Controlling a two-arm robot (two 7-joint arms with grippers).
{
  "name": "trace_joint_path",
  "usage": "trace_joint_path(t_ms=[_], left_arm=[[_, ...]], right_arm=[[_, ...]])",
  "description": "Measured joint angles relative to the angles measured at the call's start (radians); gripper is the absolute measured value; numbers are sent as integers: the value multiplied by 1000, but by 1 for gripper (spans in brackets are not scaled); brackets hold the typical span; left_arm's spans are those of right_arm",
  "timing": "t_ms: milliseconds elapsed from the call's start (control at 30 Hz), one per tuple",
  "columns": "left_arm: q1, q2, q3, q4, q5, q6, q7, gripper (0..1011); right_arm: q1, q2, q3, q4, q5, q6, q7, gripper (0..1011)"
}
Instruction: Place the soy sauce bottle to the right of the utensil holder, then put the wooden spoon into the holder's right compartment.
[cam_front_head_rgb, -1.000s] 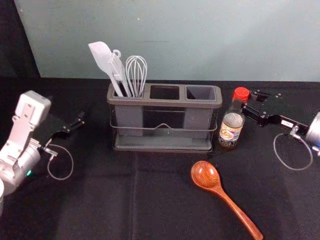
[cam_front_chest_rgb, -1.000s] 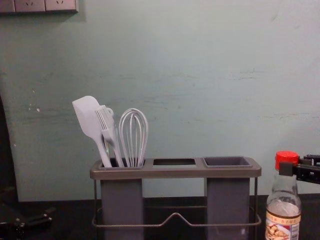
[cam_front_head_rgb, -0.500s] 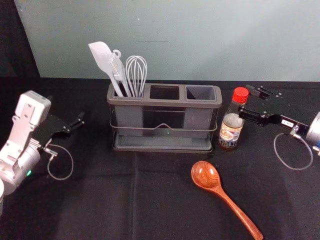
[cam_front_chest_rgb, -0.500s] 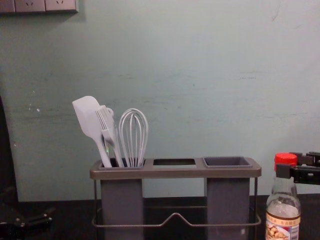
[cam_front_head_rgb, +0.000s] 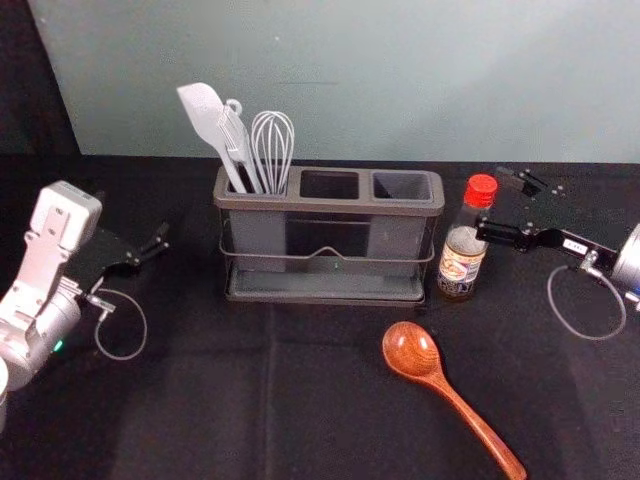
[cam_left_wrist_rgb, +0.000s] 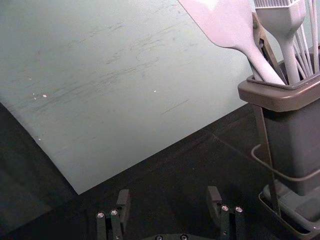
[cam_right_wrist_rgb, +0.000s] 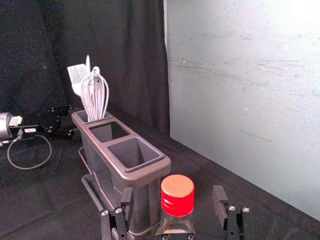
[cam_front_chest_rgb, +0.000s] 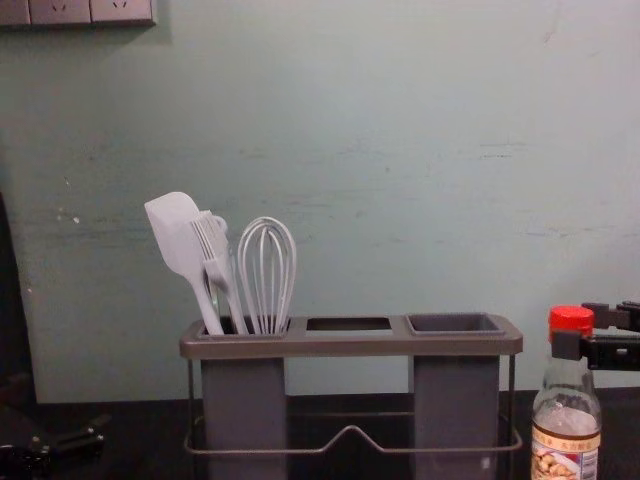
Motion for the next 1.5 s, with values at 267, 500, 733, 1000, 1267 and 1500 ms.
trace_joint_path(t_ms=[267,500,733,1000,1267,1500], left_arm=[[0,0,0,0,0,0,0,1005],[0,0,0,0,0,0,0,1005],[0,0,0,0,0,0,0,1005],[0,0,0,0,0,0,0,1005],[0,0,0,0,0,0,0,1005],[0,0,0,0,0,0,0,1005]], right_arm=[[-2,1,1,-4,1,0,0,1004],[-57,45,38,-121,17,4,-38,1004],[-126,110,80,-271,19,24,-91,1004],[-228,206,122,-472,18,93,-150,1004],[-288,277,93,-633,11,259,-204,1004],[-228,264,-2,-669,25,497,-256,1004]])
